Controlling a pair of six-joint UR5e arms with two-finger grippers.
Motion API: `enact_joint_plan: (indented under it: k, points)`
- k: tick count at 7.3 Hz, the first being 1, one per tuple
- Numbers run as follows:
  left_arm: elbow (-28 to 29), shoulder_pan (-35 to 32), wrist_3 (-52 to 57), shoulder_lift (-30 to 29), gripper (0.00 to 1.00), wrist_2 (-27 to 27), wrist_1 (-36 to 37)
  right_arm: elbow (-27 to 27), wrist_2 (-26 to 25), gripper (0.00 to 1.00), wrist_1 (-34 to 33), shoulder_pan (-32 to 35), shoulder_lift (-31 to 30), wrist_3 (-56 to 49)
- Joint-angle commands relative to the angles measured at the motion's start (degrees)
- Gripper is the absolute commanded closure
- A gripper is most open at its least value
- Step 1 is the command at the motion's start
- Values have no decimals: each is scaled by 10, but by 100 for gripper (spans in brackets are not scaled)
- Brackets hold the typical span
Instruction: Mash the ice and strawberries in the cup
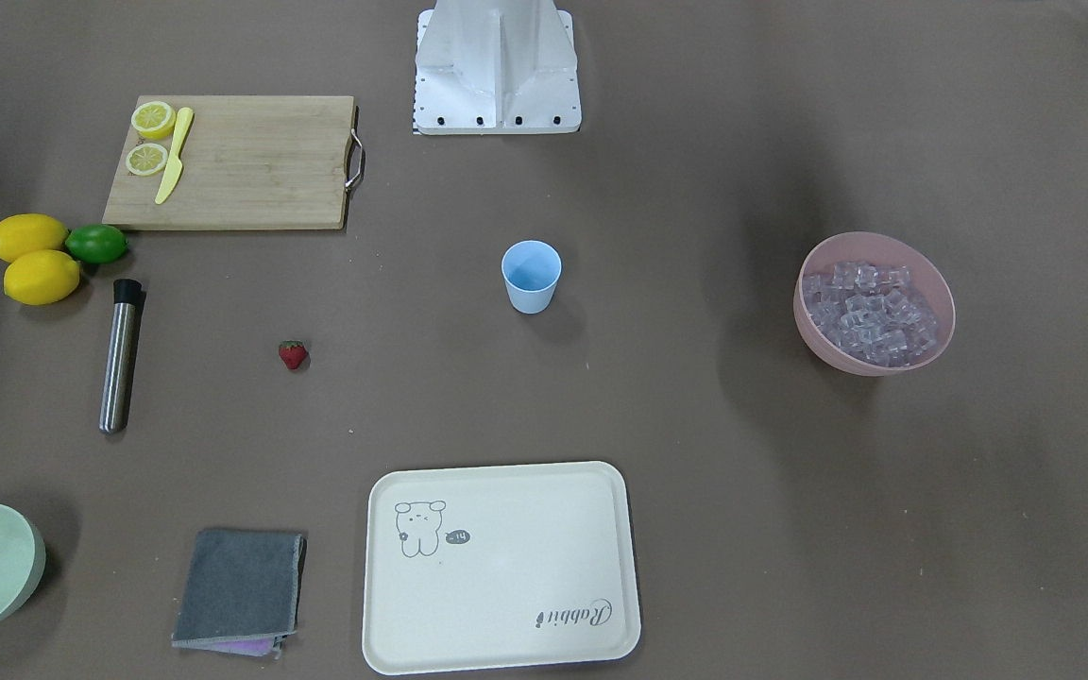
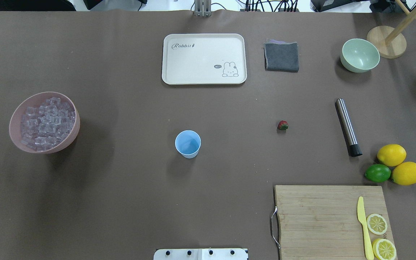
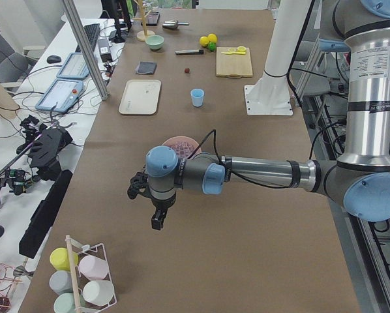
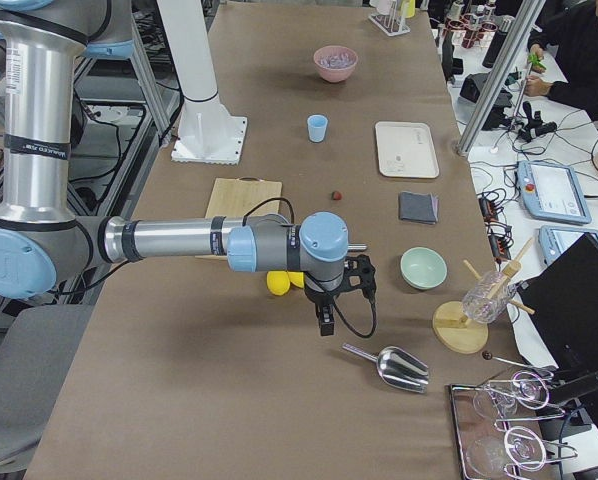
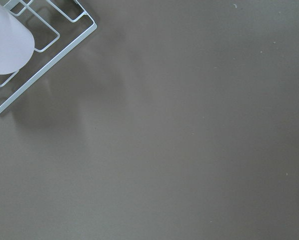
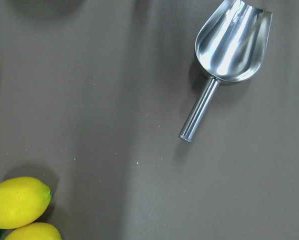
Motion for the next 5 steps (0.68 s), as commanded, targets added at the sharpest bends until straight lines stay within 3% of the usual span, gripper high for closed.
enact_joint_plan:
  k: [1, 5]
  points:
    - [0, 1, 0, -3, 2, 0, 0, -3, 3, 0, 0, 0, -2, 0]
    - [-6, 11, -39, -2, 3, 0, -1, 0, 5, 0, 0, 0, -5, 1]
